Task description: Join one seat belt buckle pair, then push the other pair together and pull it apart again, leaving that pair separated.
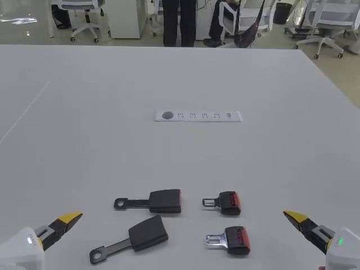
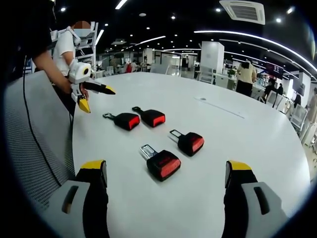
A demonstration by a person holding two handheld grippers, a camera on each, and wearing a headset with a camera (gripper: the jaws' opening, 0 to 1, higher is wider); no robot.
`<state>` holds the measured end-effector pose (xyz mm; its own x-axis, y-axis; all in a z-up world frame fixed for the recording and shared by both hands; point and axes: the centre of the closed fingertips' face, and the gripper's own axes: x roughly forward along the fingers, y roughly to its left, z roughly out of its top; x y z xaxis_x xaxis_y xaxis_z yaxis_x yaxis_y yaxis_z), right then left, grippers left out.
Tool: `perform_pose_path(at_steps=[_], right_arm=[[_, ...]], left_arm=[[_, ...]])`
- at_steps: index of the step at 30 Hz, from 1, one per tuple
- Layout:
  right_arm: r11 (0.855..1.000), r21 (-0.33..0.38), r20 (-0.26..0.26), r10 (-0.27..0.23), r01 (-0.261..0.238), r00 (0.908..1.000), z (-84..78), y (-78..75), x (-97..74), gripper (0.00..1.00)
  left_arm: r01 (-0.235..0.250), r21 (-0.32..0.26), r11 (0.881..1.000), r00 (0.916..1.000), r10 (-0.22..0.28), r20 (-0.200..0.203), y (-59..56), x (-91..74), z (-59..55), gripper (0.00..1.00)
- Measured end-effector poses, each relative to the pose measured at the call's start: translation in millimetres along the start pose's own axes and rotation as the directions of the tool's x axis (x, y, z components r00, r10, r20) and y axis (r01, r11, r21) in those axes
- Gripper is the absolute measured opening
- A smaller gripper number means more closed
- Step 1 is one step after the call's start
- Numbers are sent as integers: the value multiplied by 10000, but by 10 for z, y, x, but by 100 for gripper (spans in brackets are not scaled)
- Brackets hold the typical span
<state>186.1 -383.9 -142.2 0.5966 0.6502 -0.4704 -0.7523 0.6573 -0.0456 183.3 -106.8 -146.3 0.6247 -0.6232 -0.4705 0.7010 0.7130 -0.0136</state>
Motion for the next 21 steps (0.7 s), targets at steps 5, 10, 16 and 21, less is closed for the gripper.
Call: perform_pose_path(at_steps=[5, 10, 16, 21], right_arm=[[10000, -65, -121, 43, -44, 9999, -19, -27, -7, 99], [9998, -31, -327, 182, -183, 9993, -16, -49, -11, 97], [9993, -199, -404, 294, -302, 9988, 25, -116, -7, 97], [9976, -388, -578, 545, -568, 9968, 37, -130, 1, 96]], left_arm=[[81, 48, 10000, 9999, -81, -76, 9, -20, 1, 98], [121, 158, 9998, 9998, -119, -141, 29, -14, 9, 97], [223, 327, 9992, 9993, -213, -296, 65, 2, 44, 95], [396, 500, 9980, 9980, -371, -504, 73, 31, 52, 94]])
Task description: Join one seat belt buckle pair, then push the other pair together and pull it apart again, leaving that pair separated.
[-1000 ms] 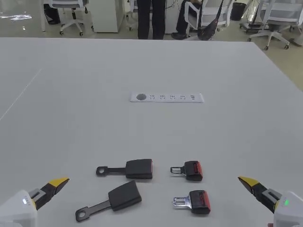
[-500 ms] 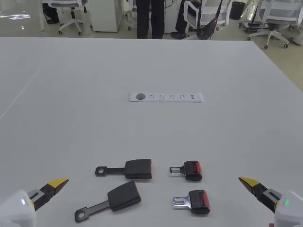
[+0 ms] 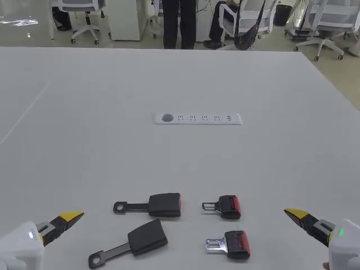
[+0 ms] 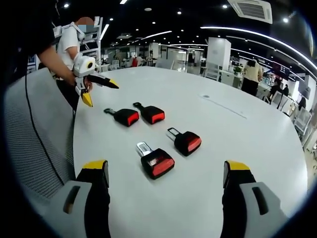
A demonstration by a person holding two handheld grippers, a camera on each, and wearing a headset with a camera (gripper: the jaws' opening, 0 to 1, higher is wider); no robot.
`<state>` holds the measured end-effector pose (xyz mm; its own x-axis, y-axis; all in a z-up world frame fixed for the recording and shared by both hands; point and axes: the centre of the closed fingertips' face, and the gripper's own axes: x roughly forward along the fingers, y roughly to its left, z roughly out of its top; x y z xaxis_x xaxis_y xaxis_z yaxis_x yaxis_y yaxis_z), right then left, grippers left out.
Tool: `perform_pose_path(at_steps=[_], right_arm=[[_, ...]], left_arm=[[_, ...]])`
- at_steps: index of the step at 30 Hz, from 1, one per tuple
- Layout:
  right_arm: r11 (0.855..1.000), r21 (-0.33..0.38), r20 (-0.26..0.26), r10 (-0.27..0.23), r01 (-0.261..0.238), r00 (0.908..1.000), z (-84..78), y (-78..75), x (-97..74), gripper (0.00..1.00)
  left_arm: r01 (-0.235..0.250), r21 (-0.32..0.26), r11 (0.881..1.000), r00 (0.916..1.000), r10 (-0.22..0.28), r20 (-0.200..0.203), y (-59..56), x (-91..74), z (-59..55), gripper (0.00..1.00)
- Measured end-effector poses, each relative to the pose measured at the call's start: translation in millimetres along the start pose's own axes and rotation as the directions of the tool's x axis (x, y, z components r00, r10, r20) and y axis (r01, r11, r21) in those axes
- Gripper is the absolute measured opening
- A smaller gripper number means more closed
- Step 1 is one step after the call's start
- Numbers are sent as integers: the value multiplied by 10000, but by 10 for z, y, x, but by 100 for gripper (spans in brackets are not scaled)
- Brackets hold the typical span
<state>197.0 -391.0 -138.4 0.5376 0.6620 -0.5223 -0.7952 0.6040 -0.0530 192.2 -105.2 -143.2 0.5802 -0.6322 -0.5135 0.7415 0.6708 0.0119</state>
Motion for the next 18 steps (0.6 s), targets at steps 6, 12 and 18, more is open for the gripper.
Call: perform_pose_path(at_steps=[6, 12, 18], right_arm=[[9984, -299, -248, 477, -485, 9986, 7, 17, 18, 91], [9913, -631, -607, 1116, -1154, 9919, -6, 51, 65, 85], [9789, -1023, -1000, 1671, -1772, 9809, -43, 78, 120, 81]], left_arm=[[160, 172, 9997, 9997, -156, -212, -6, 25, 17, 89], [413, 361, 9985, 9982, -397, -439, -2, 100, 71, 84], [651, 646, 9958, 9956, -604, -722, -37, 156, 76, 79]])
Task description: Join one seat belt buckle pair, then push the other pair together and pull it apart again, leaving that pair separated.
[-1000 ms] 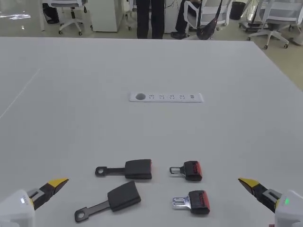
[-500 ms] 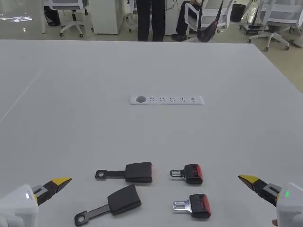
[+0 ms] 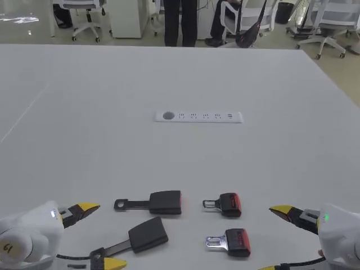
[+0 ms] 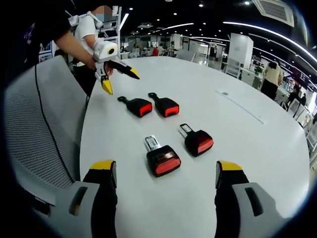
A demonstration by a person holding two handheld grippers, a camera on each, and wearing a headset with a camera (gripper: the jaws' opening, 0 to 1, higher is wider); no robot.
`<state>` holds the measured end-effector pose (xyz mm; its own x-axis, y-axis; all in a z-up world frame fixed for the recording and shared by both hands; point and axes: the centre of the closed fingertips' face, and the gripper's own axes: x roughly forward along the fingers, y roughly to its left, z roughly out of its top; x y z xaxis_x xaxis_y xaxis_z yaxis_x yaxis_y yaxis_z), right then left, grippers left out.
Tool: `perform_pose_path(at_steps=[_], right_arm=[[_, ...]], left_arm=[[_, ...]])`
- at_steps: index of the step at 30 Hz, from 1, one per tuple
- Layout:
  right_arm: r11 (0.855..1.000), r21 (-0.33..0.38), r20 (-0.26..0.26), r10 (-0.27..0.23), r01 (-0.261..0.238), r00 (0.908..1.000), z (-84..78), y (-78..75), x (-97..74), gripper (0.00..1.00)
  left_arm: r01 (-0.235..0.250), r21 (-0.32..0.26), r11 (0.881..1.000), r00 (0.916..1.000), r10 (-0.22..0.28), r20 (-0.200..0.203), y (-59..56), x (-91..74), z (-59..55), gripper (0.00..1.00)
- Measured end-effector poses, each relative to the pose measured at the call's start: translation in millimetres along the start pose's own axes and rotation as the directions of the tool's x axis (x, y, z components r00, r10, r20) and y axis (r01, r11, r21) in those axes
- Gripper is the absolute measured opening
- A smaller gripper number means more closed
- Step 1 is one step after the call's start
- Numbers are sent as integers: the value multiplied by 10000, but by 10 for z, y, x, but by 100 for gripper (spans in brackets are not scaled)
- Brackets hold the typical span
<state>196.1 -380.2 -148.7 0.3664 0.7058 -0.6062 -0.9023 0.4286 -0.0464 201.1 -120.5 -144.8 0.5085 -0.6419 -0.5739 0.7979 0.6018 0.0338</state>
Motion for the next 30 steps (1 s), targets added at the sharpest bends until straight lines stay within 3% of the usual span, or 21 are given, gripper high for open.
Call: perform_pose_path(at_steps=[16, 30], right_arm=[[9872, -1172, -760, 1000, -1085, 9921, -65, 28, 129, 65], [9554, -2066, -1609, 1797, -2111, 9705, -127, 91, 289, 50]], left_arm=[[878, 530, 9947, 9920, -825, -954, -137, 296, 35, 64], [1563, 902, 9836, 9741, -1384, -1787, -120, 506, -45, 51]])
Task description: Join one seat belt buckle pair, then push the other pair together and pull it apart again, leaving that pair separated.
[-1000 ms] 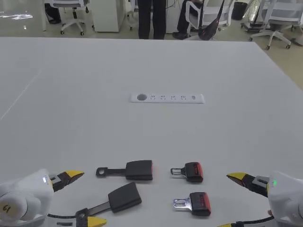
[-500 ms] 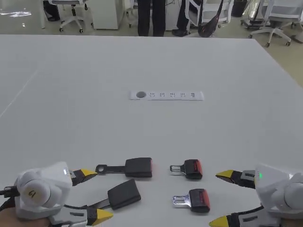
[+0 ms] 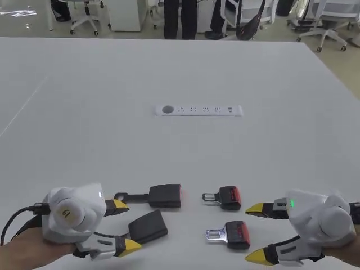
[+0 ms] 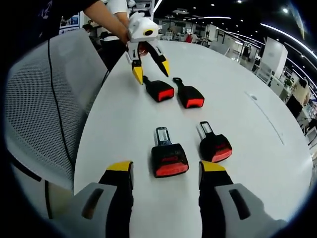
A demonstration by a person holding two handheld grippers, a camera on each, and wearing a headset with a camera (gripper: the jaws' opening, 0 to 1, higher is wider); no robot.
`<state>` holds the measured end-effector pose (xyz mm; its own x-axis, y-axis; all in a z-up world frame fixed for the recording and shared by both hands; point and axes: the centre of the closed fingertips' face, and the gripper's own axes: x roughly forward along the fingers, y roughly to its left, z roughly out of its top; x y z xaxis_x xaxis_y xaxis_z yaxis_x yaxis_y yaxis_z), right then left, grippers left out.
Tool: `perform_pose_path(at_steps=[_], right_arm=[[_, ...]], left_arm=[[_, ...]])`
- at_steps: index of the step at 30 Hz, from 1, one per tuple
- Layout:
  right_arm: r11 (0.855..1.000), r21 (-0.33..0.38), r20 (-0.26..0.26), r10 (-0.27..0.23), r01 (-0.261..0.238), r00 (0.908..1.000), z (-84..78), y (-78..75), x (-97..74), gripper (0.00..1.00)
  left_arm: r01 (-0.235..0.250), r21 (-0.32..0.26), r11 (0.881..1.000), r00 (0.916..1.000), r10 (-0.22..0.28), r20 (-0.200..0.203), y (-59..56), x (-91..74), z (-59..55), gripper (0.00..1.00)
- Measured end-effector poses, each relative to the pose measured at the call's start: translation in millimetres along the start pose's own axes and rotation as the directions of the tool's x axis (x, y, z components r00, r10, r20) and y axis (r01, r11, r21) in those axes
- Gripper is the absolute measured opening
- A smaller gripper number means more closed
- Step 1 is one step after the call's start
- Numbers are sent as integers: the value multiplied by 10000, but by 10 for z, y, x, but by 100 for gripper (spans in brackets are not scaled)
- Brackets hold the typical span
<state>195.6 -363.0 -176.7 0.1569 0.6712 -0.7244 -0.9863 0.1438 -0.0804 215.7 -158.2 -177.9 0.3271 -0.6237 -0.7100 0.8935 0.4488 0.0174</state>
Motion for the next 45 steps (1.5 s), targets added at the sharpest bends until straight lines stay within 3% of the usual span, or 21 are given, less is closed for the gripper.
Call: perform_pose_path(at_steps=[7, 10, 17, 24, 37, 45], right_arm=[[9991, -320, -319, 255, -265, 9992, -25, -28, 76, 46], [9984, -394, -426, 380, -397, 9984, -35, -42, 107, 43], [9964, -505, -828, 634, -677, 9945, -103, -51, 166, 39], [9957, -477, -905, 749, -795, 9931, -110, -61, 194, 34], [9950, -529, -1003, 792, -848, 9918, -121, -64, 206, 32], [9957, -457, -1034, 758, -809, 9917, -113, -52, 202, 31]], left_arm=[[414, 195, 9990, 9982, -405, -446, -36, 90, 17, 43], [698, 338, 9970, 9953, -673, -691, -30, 138, -39, 40], [1313, 635, 9893, 9829, -1216, -1384, -36, 215, -105, 34], [1683, 908, 9816, 9730, -1506, -1748, -78, 245, -118, 34], [2498, 1572, 9555, 9498, -2103, -2314, -122, 251, -144, 33], [3073, 2221, 9253, 9310, -2440, -2715, -166, 250, -148, 33]])
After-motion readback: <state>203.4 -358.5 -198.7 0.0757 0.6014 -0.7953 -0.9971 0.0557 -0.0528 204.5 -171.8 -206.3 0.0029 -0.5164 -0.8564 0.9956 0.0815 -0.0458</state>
